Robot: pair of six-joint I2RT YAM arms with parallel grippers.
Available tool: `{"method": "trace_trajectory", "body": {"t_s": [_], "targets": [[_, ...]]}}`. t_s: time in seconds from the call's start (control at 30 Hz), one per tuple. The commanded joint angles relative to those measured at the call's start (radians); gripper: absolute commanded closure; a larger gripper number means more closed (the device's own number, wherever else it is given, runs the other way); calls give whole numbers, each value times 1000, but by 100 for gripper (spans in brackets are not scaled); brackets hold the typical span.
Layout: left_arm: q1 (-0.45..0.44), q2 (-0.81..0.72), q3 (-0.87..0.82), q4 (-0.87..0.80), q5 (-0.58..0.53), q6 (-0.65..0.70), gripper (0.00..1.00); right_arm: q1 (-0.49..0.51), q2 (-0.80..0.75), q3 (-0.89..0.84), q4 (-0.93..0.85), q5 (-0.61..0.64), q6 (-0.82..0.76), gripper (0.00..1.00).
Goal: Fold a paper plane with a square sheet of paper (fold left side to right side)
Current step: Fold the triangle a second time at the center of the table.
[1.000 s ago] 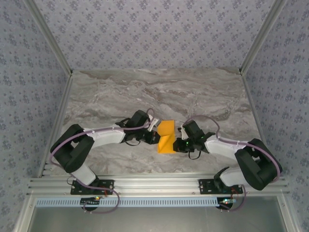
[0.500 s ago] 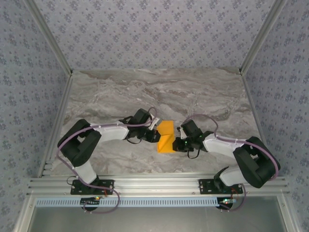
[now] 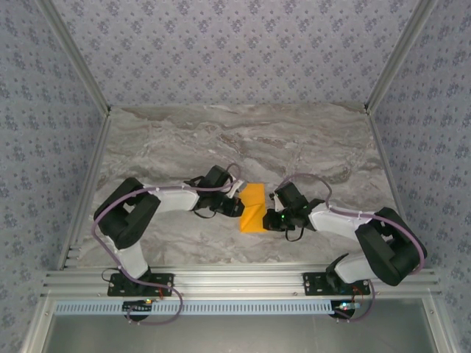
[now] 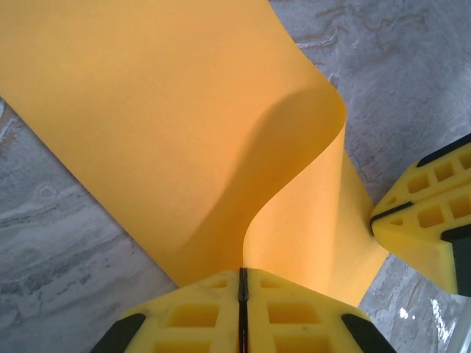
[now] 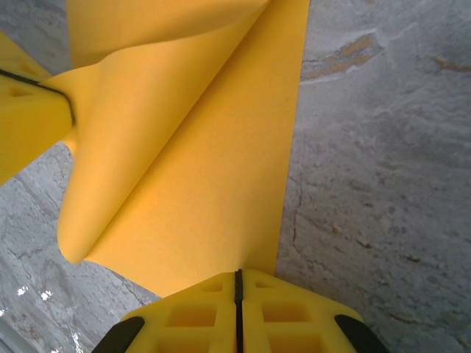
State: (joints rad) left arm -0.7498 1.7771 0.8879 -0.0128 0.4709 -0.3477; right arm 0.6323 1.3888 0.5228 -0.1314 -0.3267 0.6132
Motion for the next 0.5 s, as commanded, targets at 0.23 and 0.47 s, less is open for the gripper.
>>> {"method": "trace_trajectory", "body": {"t_s": [0.23, 0.47], "targets": [[8, 28, 25, -13, -17, 24, 91, 12, 25, -3, -96, 57, -9, 90], [10, 31, 30, -12, -25, 23, 92, 14, 25, -3, -100, 59, -9, 90]]}}
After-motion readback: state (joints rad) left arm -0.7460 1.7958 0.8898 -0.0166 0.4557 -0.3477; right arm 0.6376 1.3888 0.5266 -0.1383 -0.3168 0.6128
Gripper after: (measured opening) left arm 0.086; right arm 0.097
